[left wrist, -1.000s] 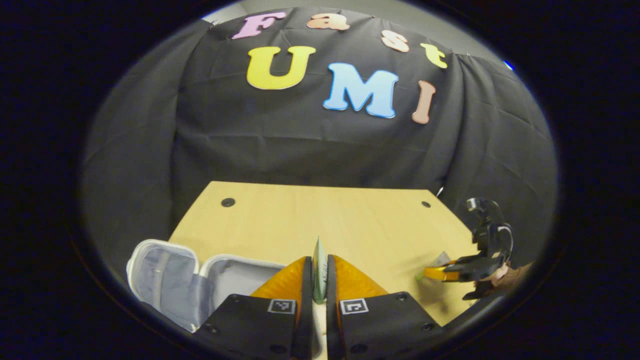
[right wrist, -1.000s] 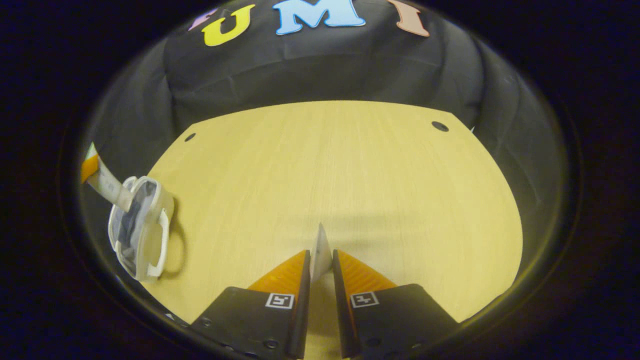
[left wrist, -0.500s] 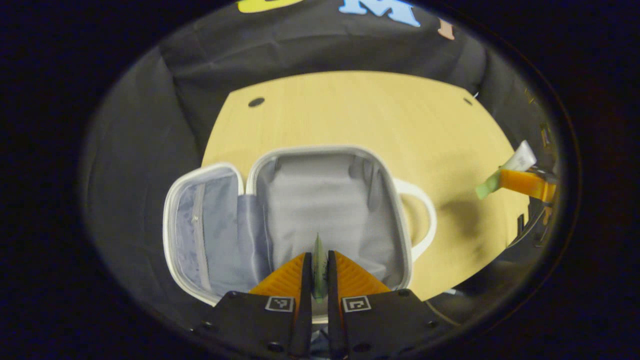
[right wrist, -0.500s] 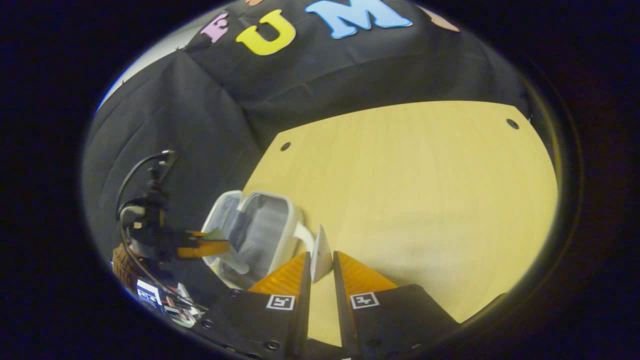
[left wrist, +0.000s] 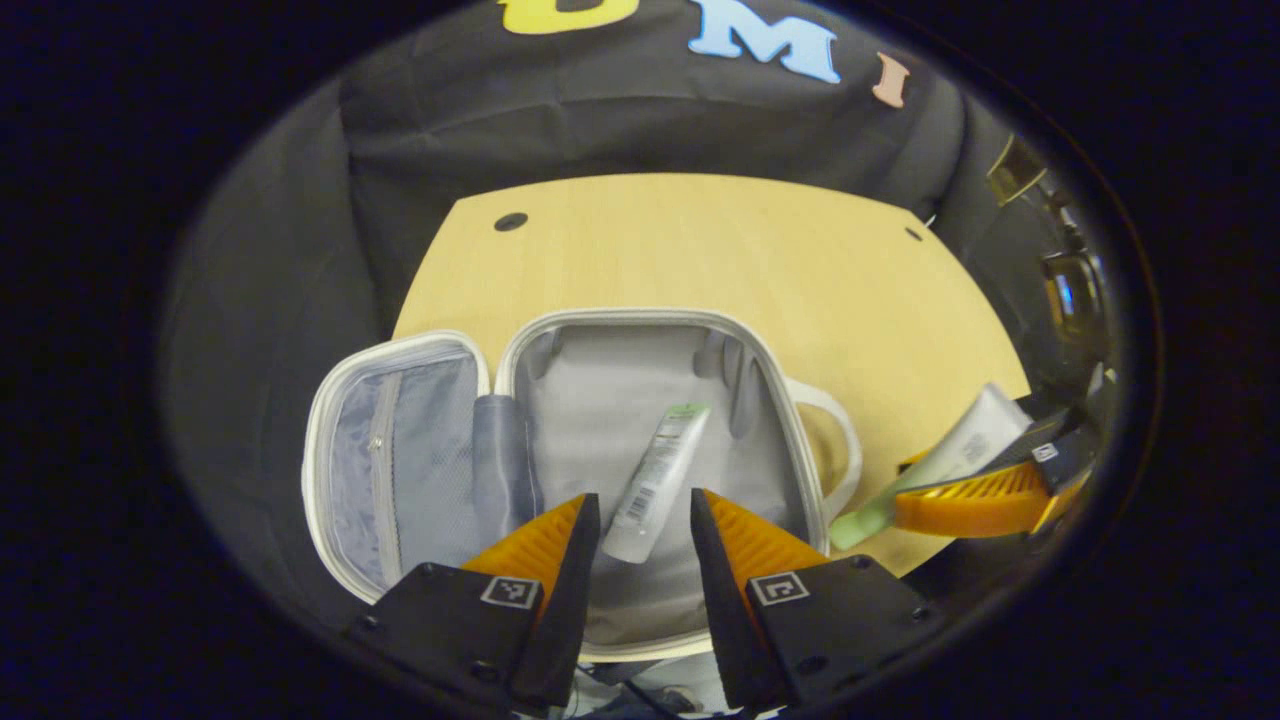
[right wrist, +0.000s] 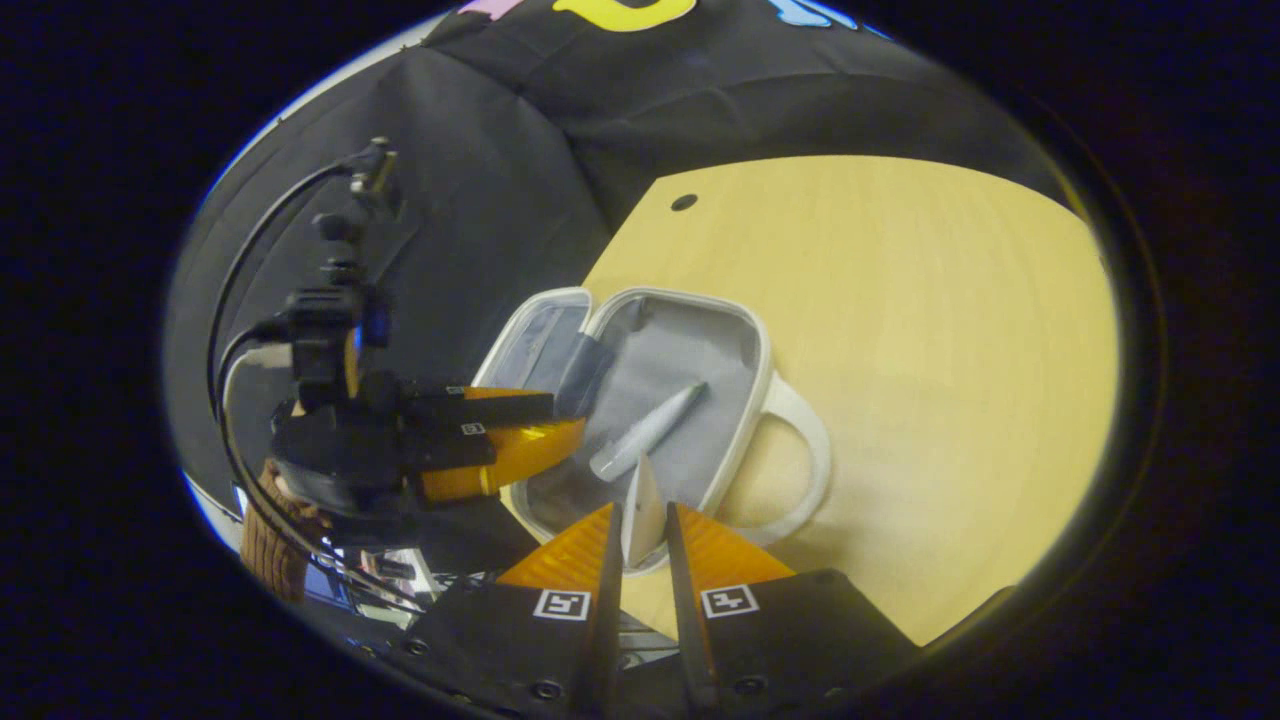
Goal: First open the suitcase, pack the skin care products into it, and then close the suitcase.
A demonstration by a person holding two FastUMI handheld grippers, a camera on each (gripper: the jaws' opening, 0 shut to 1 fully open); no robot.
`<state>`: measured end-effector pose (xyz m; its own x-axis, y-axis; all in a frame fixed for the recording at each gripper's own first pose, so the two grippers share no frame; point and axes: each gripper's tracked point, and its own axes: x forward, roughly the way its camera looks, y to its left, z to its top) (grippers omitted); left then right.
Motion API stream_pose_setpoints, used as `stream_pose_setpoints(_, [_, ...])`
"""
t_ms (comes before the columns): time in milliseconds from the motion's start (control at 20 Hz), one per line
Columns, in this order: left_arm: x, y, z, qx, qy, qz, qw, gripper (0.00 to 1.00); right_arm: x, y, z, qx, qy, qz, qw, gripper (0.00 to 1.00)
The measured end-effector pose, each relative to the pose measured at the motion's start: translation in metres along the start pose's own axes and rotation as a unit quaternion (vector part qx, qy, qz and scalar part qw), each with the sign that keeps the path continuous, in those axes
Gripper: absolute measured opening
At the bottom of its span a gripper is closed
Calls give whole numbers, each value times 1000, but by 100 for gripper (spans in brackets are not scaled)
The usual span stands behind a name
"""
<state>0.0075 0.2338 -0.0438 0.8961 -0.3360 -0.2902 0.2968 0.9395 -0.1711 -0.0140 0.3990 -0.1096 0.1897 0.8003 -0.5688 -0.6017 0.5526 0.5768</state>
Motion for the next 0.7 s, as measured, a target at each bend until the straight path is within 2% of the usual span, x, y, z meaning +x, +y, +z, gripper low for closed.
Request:
stream_pose_setpoints(100, [-40,-21,21,-51,-93,-64,992,58,4,-9,30,16,7,9,1000,25])
stream_pose_setpoints(150, [-70,-30,37,-80,-149,-94,981,57,7,-18,45,30,9,3,1000,25])
stream_pose_setpoints(200, [-103,-29,60,-98,-223,-107,964,64,14,-25,61,42,7,2,999,18])
stream_pose_setpoints(250, [-132,-20,86,-116,-303,-105,940,61,20,-37,75,46,2,-9,999,37])
stream_pose_setpoints(300, [-155,-8,100,-121,-354,-93,923,73,38,-51,78,53,0,-28,998,67])
stream_pose_setpoints(350, [-169,8,99,-114,-362,-81,922,86,26,-47,72,54,-4,-40,998,98])
stream_pose_setpoints(400, [-168,24,96,-110,-349,-40,930,98,39,-42,66,53,-8,-40,998,94])
stream_pose_setpoints(450, [-160,45,85,-115,-327,-8,938,97,38,-37,66,54,-10,-35,998,95])
stream_pose_setpoints(500, [-155,62,73,-126,-313,7,941,97,35,-31,67,53,-14,-29,998,94])
stream_pose_setpoints(600, [-146,86,59,-157,-309,13,938,98,30,-27,68,49,-21,-24,998,94])
stream_pose_setpoints(700, [-146,122,48,-176,-307,46,934,98,25,-30,68,43,-21,-28,998,94])
